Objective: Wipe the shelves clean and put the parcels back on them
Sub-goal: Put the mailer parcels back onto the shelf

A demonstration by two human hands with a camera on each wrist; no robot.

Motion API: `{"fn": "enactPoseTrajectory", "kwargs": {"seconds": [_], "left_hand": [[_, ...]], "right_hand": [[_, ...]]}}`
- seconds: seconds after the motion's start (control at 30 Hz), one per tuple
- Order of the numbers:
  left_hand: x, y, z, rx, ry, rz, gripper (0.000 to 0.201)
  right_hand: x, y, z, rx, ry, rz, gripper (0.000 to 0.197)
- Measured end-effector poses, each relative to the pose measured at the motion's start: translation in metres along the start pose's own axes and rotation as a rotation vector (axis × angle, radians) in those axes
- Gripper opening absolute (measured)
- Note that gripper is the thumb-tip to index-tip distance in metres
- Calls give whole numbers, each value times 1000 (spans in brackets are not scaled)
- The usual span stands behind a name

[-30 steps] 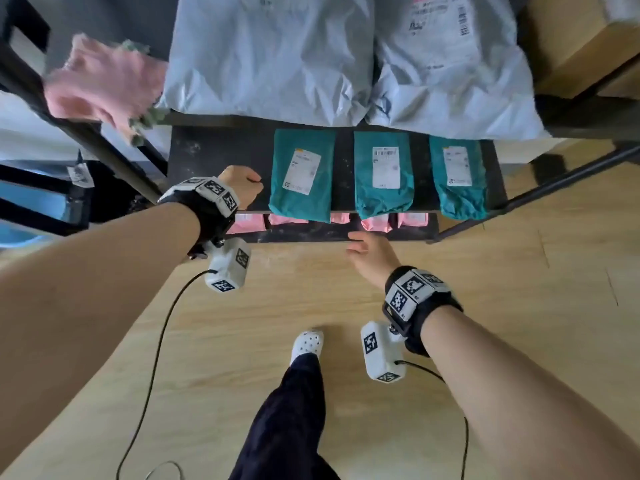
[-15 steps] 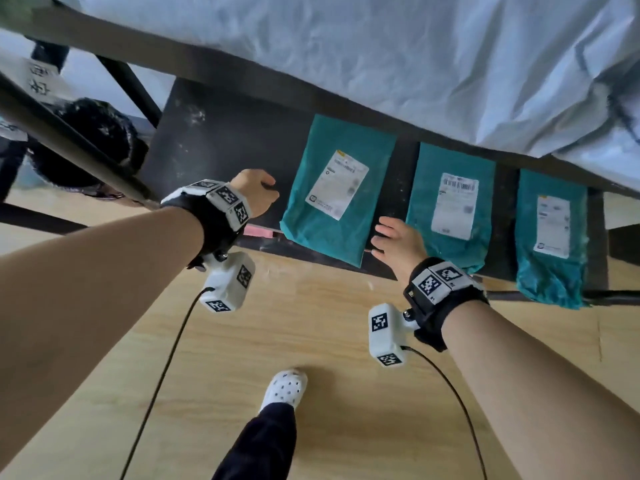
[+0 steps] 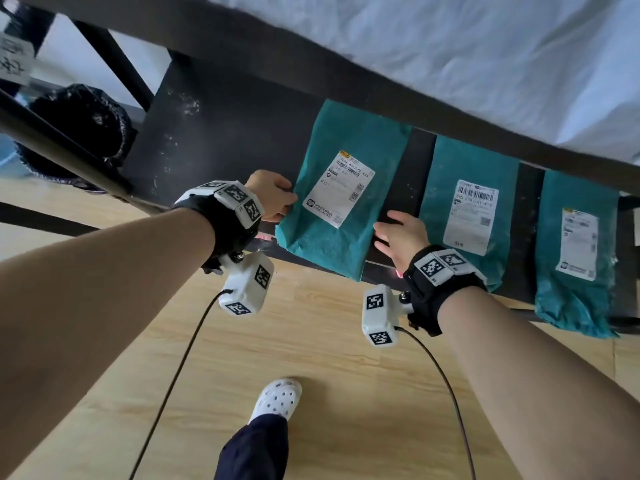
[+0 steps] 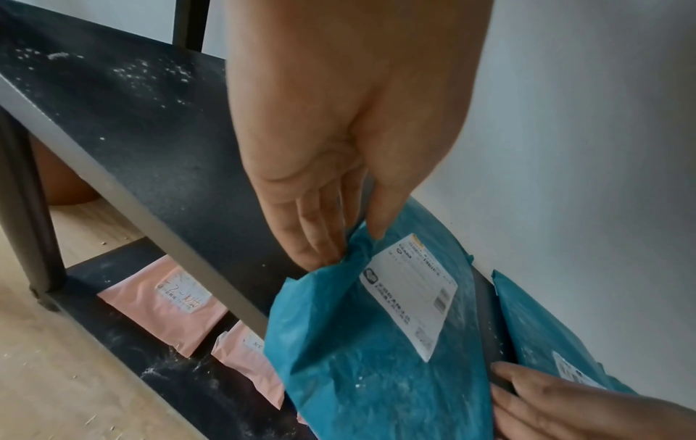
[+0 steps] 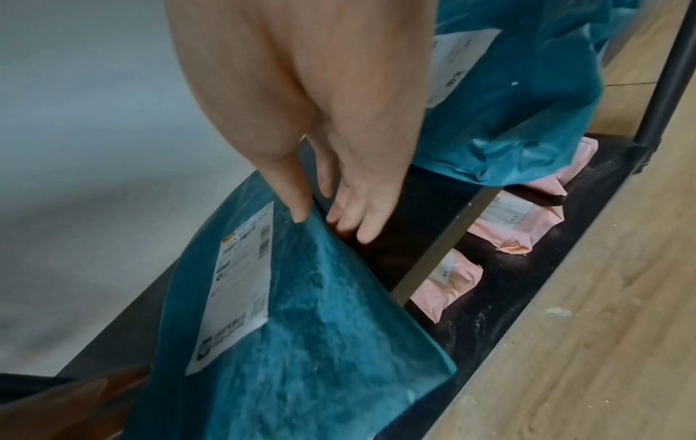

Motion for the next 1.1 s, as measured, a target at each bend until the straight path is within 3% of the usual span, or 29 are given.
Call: {"fn": "enactPoseTrajectory", "kwargs": {"seconds": [0.2, 0.3, 0.47, 0.7, 0.87, 0.93, 1.1], "left_hand": [[1, -4, 4, -16, 13, -166, 13], [2, -18, 8, -100, -26, -111, 6], [3, -24, 13, -170, -32, -104, 14], [-9, -22, 26, -97, 40, -179, 10], [-19, -30, 76, -47, -2, -219, 15], [-23, -41, 108, -44, -35, -188, 11], [-39, -96, 200, -44, -124, -98, 23]], "right_hand": [[17, 5, 5, 47, -130, 3, 39], [15, 6, 7, 18, -94, -22, 33], [11, 10, 9, -11, -98, 40, 36], [-1, 9, 36, -28, -124, 114, 27], [-19, 6, 88, -61, -76, 116, 49], [-25, 9, 119, -73, -83, 119, 51], [-27, 31, 218, -60, -128, 108, 54]]}}
Point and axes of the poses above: each hand's wrist, its own z-axis away from the middle knuckle, its own x-axis out of the palm, y = z × x, the point moved 8 cm from there along -z, towards the middle knuckle, and after that the axes turned 5 degrees about -x, right-handed, at the moved point
